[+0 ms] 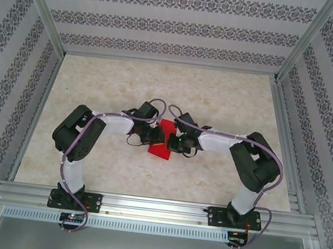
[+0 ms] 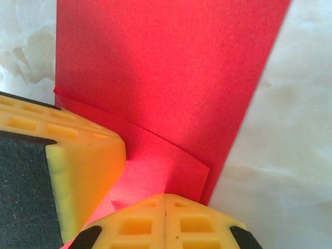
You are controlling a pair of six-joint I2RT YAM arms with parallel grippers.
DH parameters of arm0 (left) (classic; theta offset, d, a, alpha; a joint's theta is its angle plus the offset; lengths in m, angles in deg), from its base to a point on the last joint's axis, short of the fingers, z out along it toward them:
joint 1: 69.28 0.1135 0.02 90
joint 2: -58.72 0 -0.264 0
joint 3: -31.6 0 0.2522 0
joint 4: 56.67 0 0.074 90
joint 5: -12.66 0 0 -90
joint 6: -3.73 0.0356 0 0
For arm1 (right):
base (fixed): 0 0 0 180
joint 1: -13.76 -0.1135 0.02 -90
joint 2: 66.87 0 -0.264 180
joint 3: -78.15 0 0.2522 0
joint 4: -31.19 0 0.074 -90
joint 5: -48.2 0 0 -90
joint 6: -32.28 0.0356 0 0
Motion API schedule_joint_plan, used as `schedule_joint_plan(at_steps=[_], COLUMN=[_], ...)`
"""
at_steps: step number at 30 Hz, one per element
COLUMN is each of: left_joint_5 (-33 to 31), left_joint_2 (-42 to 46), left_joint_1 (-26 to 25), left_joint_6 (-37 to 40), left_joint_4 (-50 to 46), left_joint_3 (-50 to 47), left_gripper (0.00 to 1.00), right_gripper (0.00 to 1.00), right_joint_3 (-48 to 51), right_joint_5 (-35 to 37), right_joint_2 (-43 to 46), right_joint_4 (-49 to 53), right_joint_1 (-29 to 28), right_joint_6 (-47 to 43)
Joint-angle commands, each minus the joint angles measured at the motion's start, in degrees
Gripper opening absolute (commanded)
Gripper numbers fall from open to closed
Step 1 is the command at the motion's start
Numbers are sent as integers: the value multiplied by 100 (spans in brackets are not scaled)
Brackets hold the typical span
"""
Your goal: Fold a paper plane with a square sheet of paper (pick it up from the middle)
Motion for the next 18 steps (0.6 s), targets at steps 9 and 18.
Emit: schedule_joint_plan(at_steps=[9,18], left_joint_5=[-466,-748], left_joint_2=[-54,-62], left_joint_1=[665,1035], left_joint_6=[342,742], left_joint_4=[426,82], left_joint_3=[-409,-184], left_gripper=[31,37], right_gripper=[3,3], right_joint_3=[481,512], right_joint_5=[971,1000], right_joint_2=[-788,-772], right_joint_4=[1127,1147], right_joint_1=[-70,-78], right_joint_6=[-332,-350])
